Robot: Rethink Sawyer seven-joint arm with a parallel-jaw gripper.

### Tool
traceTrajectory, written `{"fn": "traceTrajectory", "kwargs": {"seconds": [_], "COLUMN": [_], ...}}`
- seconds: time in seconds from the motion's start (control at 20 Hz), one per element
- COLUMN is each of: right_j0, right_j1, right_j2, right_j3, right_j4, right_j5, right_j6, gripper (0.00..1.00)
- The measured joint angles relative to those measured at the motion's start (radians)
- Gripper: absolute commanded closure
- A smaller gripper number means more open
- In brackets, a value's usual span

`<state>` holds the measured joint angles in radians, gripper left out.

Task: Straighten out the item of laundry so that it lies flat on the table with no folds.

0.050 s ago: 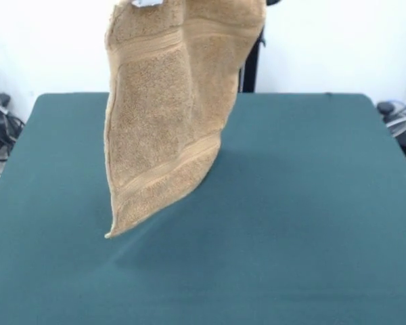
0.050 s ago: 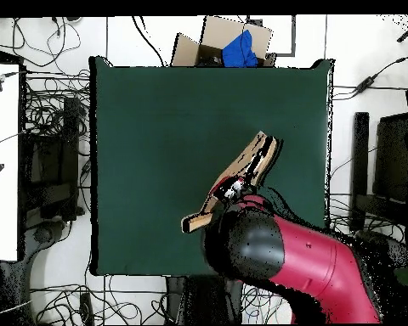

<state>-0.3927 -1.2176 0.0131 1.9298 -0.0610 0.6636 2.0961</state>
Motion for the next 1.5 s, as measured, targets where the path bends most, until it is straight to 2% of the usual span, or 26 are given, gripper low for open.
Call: {"fn": "traceTrajectory", "kwargs": {"seconds": [0.65, 1.05, 1.5], "right_j0": [-0.015, -0.015, 0.000], "right_j1": [-0.004, -0.015, -0.014], "right_j2": [0.011, 0.011, 0.013], "right_j3": [0.004, 0.004, 0.004], "right_j4": [0.000, -0.041, -0.044], "right_j5": [0.000, 0.000, 0.000], "right_j6": [0.000, 0.000, 0.000], "gripper": [1.00, 1.00, 1.00]}}
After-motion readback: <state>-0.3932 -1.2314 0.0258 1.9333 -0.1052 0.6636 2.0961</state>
